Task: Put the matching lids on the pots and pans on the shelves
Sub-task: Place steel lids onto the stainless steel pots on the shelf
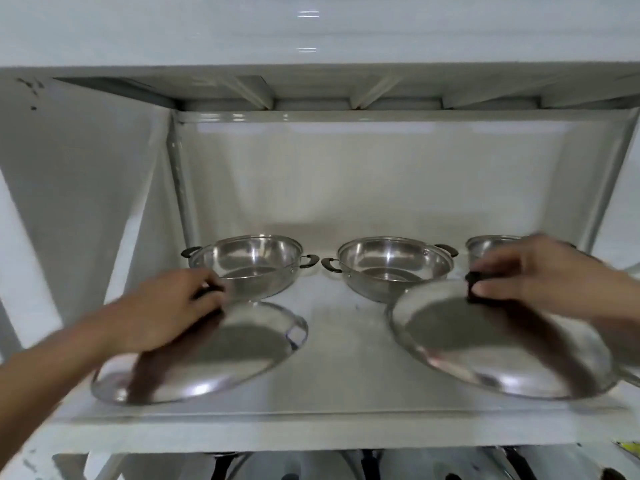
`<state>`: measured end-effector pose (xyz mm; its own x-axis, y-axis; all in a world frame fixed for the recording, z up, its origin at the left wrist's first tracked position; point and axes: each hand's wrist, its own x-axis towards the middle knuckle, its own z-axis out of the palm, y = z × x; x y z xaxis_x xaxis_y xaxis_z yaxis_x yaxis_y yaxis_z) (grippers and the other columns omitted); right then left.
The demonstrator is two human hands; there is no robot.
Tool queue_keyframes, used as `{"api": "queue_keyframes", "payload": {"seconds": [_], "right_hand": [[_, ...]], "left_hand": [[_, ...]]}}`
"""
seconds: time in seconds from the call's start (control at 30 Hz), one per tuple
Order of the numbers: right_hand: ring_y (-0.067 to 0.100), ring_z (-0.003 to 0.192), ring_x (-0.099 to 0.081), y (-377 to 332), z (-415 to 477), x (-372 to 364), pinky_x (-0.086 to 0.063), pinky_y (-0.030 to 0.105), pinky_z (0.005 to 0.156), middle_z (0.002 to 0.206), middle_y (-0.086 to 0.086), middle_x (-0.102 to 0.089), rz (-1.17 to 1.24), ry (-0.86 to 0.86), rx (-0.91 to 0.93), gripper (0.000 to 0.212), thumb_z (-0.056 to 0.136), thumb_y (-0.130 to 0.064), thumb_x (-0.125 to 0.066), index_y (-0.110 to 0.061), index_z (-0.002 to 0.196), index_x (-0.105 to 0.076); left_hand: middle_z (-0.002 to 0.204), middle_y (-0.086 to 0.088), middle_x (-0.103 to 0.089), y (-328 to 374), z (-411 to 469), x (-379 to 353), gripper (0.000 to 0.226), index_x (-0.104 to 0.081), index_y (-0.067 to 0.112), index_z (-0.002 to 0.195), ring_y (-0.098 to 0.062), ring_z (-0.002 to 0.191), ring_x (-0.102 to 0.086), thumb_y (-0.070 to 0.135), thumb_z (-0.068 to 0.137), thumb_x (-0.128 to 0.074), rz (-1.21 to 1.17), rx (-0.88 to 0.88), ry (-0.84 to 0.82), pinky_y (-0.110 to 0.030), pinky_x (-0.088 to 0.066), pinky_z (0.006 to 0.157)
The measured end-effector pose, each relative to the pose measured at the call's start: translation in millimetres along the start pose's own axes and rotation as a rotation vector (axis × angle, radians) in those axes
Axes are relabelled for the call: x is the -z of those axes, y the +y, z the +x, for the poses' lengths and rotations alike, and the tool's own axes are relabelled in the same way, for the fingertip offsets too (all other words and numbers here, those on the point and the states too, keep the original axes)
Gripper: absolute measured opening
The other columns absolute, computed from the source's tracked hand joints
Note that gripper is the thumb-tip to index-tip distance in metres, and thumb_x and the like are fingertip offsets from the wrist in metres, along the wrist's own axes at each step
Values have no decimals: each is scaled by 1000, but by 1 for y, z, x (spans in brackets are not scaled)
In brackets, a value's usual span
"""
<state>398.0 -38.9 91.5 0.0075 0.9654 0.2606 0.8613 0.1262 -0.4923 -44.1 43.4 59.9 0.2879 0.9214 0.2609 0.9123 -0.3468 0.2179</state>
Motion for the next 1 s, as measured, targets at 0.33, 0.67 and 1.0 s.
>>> {"api": "queue_keyframes", "payload": {"seconds": [0.33, 0.67, 1.0], "right_hand": [[30, 92, -71, -14, 173, -6, -54, 34, 79, 91, 9, -75, 43, 242, -112, 31, 73, -26, -83, -11, 100, -79], [28, 107, -66, 17, 242, -74, -52, 36, 95, 114, 8, -73, 12, 218, -258, 42, 68, -31, -82, -17, 107, -76], [27, 111, -62, 26, 244, -87, -51, 37, 97, 116, 9, -71, 4, 208, -263, 42, 71, -30, -80, -17, 111, -74]], "left_hand": [[119, -11, -65, -16, 152, 53, 36, -62, 18, 116, -32, 105, -61, 40, 88, -60, -21, 79, 167, -38, -50, 91], [122, -16, -64, -31, 235, -22, 43, -58, 10, 121, -36, 110, -58, 39, 89, -57, 112, 145, 80, -35, -44, 85], [119, -16, -66, -47, 250, -39, 40, -59, 10, 119, -34, 104, -59, 38, 91, -54, 145, 173, 63, -35, -42, 81]]}}
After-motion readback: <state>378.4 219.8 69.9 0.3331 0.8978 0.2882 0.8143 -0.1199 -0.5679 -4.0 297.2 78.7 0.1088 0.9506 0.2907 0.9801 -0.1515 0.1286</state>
